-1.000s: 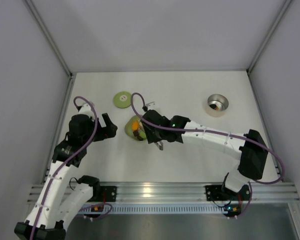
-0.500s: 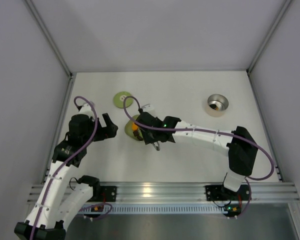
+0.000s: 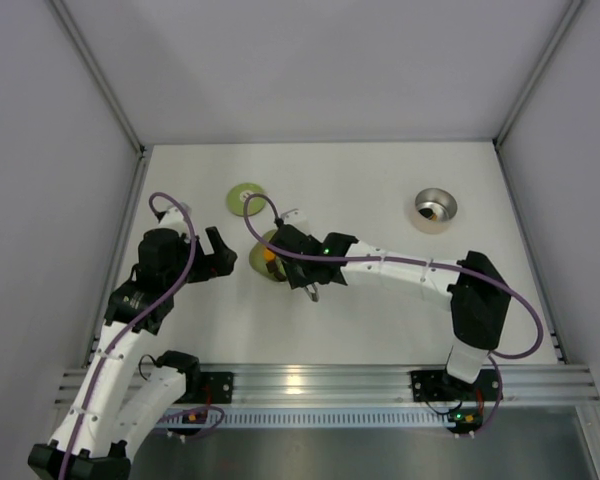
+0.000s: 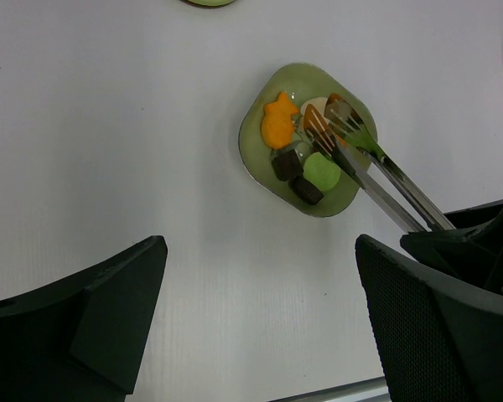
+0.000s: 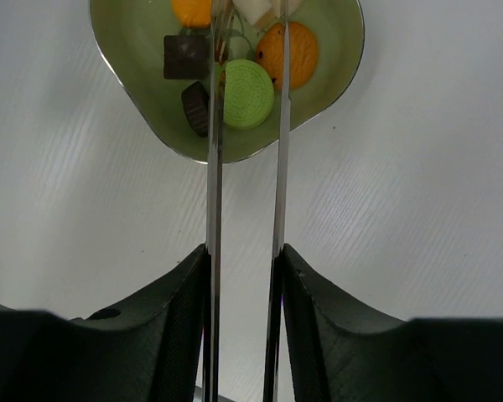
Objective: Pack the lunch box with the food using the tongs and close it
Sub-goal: Pick up the fake food from the plate.
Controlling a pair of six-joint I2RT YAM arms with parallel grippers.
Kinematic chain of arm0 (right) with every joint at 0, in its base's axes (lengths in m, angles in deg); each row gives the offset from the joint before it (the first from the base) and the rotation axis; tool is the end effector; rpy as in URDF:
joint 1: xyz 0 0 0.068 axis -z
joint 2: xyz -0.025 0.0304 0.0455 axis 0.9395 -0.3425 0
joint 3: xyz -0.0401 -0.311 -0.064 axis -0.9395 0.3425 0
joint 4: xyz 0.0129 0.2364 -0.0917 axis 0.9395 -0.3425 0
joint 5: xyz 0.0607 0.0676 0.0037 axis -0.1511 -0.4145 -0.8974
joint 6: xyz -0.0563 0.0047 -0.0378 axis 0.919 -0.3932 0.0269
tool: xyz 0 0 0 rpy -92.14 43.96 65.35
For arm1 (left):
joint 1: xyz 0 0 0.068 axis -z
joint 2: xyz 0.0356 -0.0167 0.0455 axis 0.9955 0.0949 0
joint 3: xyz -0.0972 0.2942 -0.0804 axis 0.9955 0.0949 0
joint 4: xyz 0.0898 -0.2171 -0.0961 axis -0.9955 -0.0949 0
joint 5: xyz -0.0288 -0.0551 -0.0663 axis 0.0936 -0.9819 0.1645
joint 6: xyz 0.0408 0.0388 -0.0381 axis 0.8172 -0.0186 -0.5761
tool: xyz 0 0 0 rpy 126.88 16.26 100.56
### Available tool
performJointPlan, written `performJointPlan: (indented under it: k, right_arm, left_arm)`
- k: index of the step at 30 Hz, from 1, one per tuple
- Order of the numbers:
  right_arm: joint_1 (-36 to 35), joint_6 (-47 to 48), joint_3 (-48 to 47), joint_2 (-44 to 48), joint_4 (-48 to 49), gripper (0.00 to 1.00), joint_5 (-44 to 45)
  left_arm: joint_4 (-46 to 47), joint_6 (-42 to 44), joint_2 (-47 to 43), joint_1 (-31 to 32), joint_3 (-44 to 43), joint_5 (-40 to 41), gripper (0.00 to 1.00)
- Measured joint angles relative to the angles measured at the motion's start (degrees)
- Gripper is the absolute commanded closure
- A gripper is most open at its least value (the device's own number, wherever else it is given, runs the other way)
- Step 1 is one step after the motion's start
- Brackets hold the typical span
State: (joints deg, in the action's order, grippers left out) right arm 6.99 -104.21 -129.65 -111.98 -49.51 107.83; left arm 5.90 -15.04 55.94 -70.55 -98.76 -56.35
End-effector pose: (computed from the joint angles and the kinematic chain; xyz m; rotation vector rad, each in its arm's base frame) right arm 0.1926 0.3340 0.2966 -0.5345 2.4360 0.2096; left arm 0.1193 -0.0319 0.3332 -0.1559 2.1496 -0.4224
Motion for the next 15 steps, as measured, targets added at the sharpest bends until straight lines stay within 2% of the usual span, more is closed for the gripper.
performJointPlan:
  k: [8, 15]
  right_arm:
    - [0.0, 0.5, -0.6, -1.1, -0.1, 0.67, 0.0]
    - [0.0, 1.0, -1.9, -1.4, -0.4, 0.81, 0.0]
  left_arm:
    - [0.0, 0.0, 0.0, 0.1, 0.0, 0.0, 0.01]
    - [0.0, 0.0, 0.5, 0.3, 0.0, 0.0, 0.01]
